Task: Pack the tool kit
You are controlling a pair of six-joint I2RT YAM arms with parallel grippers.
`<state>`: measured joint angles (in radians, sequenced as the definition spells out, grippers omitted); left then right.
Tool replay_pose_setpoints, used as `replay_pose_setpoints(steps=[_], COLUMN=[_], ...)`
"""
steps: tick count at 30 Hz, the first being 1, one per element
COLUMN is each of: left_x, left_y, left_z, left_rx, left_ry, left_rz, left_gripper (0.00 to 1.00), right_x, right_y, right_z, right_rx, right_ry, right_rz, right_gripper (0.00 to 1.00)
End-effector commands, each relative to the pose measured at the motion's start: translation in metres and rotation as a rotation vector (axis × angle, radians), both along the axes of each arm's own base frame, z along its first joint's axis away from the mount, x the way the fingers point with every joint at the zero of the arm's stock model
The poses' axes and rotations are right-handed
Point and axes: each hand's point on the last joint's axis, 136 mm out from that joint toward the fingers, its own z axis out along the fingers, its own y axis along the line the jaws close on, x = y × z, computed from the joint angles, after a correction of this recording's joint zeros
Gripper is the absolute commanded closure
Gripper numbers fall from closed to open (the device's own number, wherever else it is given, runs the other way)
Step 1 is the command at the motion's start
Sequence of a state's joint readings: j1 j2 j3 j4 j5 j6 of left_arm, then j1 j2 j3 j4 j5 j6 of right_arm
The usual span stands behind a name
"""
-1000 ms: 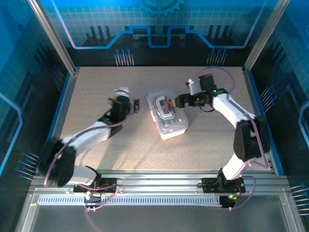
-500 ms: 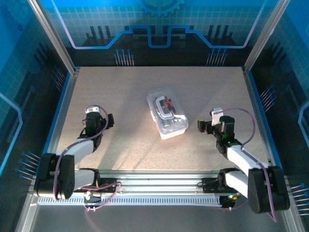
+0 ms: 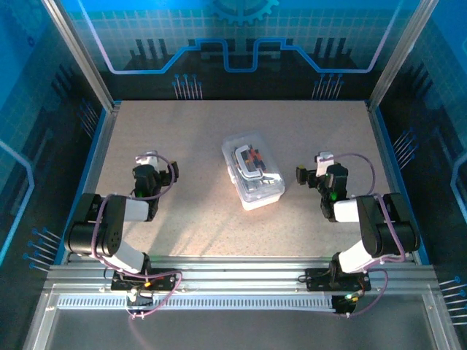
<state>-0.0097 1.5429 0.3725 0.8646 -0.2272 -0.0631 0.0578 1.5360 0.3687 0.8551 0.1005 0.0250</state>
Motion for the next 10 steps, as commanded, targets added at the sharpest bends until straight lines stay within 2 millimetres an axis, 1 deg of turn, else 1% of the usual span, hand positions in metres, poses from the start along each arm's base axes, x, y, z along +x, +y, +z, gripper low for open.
replay_pose_setpoints(steps=[1,4,10], left_x=[0.005,0.005,0.005], left_y=[-0.005,-0.006,-0.006], left_z=[0.013,0.013,0.013], left_rx=[0.025,0.027,0.027], left_ry=[-0.064,-0.06,-0.06], left_rz=[-0.027,-0.03,-0.029], left_gripper=[0.01,0.01,0.01], right_x=[0.01,0.01,0.009], right_y=[-0.002,-0.002,0.011], right_z=[0.019,0.018,0.019], right_rx=[-0.007,-0.01,-0.038], right_ry=[-0.075,-0.066,-0.075], right_rz=[-0.01,-0.008,0.045], right_gripper=[0.0,0.0,0.0])
